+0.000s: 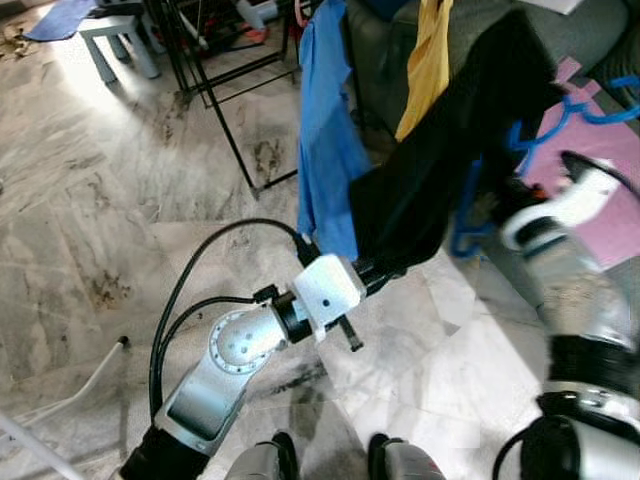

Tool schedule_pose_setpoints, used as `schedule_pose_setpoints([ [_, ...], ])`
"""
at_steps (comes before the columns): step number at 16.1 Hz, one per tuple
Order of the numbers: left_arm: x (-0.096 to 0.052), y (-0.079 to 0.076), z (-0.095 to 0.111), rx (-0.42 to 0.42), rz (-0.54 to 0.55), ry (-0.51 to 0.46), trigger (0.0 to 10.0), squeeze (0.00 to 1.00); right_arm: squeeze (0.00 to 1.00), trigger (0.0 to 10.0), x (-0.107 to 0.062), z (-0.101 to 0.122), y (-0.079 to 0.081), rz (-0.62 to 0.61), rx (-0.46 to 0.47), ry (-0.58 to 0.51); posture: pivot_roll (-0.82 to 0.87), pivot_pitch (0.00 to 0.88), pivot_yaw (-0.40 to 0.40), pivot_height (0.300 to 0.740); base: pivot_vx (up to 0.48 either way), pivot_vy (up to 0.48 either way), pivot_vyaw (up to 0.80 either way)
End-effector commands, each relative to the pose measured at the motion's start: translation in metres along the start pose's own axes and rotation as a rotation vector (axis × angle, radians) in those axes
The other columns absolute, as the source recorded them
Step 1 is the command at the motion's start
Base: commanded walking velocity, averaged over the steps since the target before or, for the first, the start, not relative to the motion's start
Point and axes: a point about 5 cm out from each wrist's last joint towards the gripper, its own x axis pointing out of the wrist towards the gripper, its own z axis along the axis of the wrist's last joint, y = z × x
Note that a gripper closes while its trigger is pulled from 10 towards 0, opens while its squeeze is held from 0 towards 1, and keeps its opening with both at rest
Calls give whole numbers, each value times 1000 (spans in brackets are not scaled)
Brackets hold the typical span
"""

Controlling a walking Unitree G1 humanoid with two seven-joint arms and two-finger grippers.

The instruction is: Hang hanger

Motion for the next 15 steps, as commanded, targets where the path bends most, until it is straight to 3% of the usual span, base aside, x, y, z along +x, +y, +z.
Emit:
schedule_pose_setpoints([
  [1,7,-6,5,6,-31,-30,10000,0,0,10000,14,9,16,-13,-85,-53,-129,227,47,740,0,0,0],
  [4,13,-9,8,4,-45,-46,10000,0,0,10000,30,15,14,-102,-109,-95,-116,216,48,740,0,0,0],
  [5,14,-10,5,33,-44,-19,10000,0,0,10000,35,18,11,-190,9,-123,-106,212,40,740,0,0,0],
  [6,14,-1,-9,133,44,89,10000,0,0,10000,38,-4,34,-60,-82,19,-105,209,33,740,0,0,0],
  [8,10,9,-21,174,135,157,10000,0,0,10000,29,-35,57,87,-215,189,-110,211,24,740,0,0,0],
  [10,7,18,-27,182,207,192,10000,0,0,10000,16,-51,69,227,-278,255,-114,215,25,740,0,0,0],
  [11,5,24,-29,193,247,206,10000,0,0,10000,7,-61,67,275,-317,307,-118,216,26,740,0,0,0],
  [13,-1,41,-28,179,373,213,10000,0,0,10000,-17,-82,44,283,-336,440,-125,216,28,740,0,0,0],
  [14,-6,60,-31,194,492,247,10000,0,0,10000,-45,-96,22,298,-319,559,-124,215,32,740,0,0,0],
  [15,-11,69,-36,218,539,288,10000,0,0,10000,-62,-97,15,334,-317,604,-127,215,33,740,0,0,0],
])
